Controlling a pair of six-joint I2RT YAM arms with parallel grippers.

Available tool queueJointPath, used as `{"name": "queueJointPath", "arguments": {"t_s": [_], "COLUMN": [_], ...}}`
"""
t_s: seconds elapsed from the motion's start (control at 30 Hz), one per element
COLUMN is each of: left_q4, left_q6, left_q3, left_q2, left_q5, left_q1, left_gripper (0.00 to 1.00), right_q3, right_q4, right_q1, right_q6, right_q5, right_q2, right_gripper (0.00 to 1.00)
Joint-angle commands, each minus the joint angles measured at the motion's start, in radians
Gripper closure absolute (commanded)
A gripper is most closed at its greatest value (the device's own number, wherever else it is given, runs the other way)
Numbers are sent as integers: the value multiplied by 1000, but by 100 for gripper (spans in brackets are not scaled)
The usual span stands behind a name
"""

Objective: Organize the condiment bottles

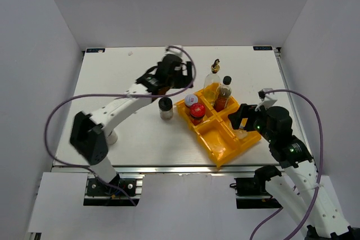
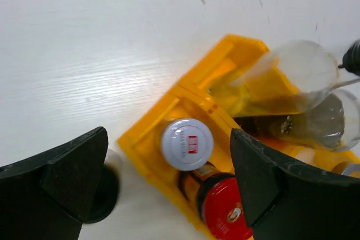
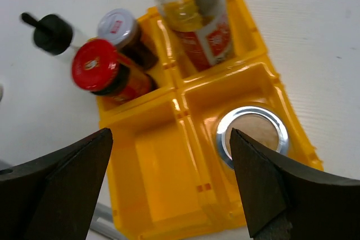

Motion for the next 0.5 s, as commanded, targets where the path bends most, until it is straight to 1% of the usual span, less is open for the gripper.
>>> {"name": "queueJointPath", "arguments": {"t_s": [0.0,0.03,0.07,0.1,0.13,0.17,0.2,0.23,0.3,0.33,0.37,0.4,0.43,0.47], "left_q4": [65,72,62,47,18,10,1,-13,-38,-59,-73,-94,-104,-124], "left_q6": [-54,-73,-120,-148,-198,-224,-249,-281,-310,-320,-330,-335,-338,-343], "left_q3": [-188,-238,-281,-364,-407,-450,-490,-554,-591,-608,-613,-616,-621,-624], "left_q2": [-304,-353,-443,-487,-533,-576,-657,-692,-752,-791,-805,-817,-829,-834], "left_q5": [-90,-127,-220,-259,-280,-305,-354,-374,-421,-428,-435,-452,-461,-472], "left_q1": [113,125,136,136,138,138,138,139,139,141,141,141,141,142], "left_gripper": [2,2,2,2,2,2,2,2,2,2,2,2,2,2], "right_q3": [46,46,46,52,58,67,72,76,104,121,144,202,236,310], "right_q4": [126,146,159,172,172,172,173,184,209,228,236,241,236,229], "right_q1": [20,26,34,54,69,110,141,236,377,466,637,704,785,798], "right_q6": [-76,-79,-86,-83,-83,-83,-80,-79,-105,-123,-144,-167,-204,-212], "right_q5": [-216,-233,-258,-255,-255,-250,-238,-215,-65,27,211,295,408,431], "right_q2": [7,-1,-10,-7,5,43,71,126,184,259,301,351,463,517], "right_gripper": [11,11,11,11,11,11,11,11,11,11,11,11,11,11]}}
